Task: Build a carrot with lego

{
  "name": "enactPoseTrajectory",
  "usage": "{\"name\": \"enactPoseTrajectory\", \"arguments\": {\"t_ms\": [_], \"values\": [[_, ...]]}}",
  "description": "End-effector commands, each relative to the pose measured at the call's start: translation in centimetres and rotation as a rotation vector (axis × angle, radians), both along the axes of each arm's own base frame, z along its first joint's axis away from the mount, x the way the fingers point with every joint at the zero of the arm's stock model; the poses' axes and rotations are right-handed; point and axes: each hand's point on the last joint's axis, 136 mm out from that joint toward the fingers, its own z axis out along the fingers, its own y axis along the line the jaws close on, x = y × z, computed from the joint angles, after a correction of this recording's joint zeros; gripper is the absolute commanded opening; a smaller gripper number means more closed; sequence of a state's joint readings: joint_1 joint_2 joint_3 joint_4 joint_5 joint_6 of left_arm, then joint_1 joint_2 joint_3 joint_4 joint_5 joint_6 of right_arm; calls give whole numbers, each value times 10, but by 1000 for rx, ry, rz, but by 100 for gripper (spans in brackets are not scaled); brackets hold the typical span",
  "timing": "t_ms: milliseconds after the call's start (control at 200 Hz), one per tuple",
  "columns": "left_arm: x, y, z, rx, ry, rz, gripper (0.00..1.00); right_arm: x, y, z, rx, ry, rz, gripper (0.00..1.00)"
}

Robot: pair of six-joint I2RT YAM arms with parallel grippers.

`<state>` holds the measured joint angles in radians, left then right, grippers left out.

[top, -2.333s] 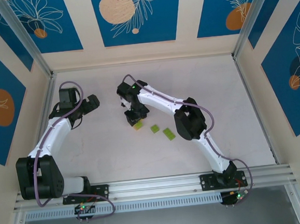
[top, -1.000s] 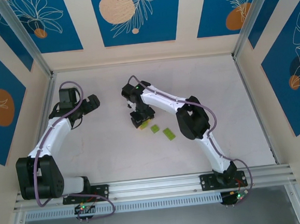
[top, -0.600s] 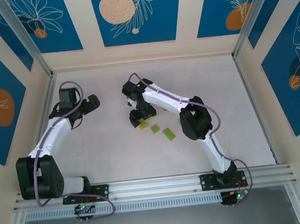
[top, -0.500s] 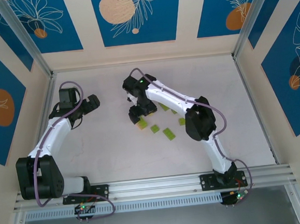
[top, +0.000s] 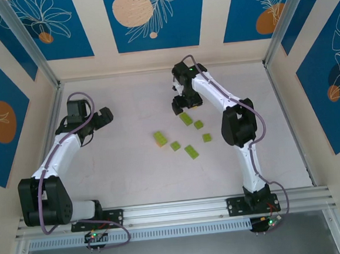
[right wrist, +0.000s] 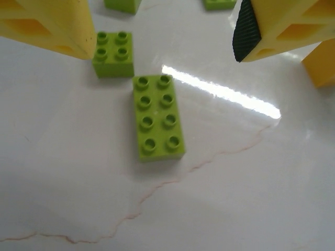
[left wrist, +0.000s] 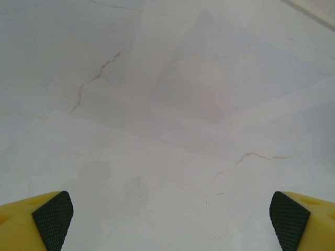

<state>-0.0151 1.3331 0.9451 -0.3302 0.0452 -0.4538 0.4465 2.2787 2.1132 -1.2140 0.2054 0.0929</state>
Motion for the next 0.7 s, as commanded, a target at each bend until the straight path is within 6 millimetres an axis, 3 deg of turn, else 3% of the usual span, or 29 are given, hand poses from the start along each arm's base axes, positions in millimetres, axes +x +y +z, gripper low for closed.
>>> {"name": "enactPoseTrajectory", "arguments": {"t_ms": [0, 285, 695], "values": [[0, 4, 3, 4, -8, -1, 99, 7, 8, -15, 50, 21, 54, 70], [2, 4, 1, 6, 1, -1, 99, 12, 3, -38, 76, 77, 51, 70], [2, 4, 0, 8, 4, -1, 99, 5, -1, -53, 73, 125, 61, 67]]}}
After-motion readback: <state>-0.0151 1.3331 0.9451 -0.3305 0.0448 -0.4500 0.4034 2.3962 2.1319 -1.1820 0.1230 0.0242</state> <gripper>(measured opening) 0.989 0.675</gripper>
